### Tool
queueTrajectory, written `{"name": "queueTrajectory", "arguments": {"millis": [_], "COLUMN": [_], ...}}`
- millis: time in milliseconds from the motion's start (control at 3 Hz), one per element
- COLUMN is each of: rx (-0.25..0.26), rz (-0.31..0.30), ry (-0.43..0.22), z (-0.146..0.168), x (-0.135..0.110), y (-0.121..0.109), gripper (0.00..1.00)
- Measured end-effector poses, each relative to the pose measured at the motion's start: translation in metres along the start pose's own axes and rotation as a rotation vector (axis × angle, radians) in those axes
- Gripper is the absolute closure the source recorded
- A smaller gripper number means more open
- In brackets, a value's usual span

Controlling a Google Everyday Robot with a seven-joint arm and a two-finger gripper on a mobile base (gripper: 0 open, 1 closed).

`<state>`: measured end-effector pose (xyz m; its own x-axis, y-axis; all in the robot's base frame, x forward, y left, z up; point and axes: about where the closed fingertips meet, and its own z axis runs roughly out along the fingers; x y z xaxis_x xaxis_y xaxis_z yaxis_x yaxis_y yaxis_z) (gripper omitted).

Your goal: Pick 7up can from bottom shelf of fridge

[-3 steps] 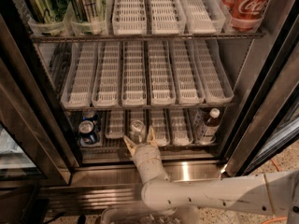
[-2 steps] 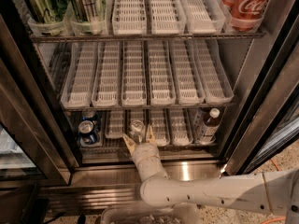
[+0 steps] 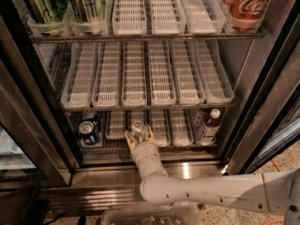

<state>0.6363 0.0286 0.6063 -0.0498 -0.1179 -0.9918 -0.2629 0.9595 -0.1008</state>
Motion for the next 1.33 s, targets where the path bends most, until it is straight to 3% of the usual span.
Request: {"name": "queueTrajectory", "arguments": {"millis": [667,1000,1333], "rx": [-0.002,-0.034,-0.034], "rz": [0.033,0.041,0.041], "ry": [0.020,0.054,0.054], "z": [0.0012,0.0026,0.0026], "x": [0.0048,0.0084,0.0082], "y": [-0.0066,-0.0079,-0.0079], "gripper": [0.83,1.00,1.00]}}
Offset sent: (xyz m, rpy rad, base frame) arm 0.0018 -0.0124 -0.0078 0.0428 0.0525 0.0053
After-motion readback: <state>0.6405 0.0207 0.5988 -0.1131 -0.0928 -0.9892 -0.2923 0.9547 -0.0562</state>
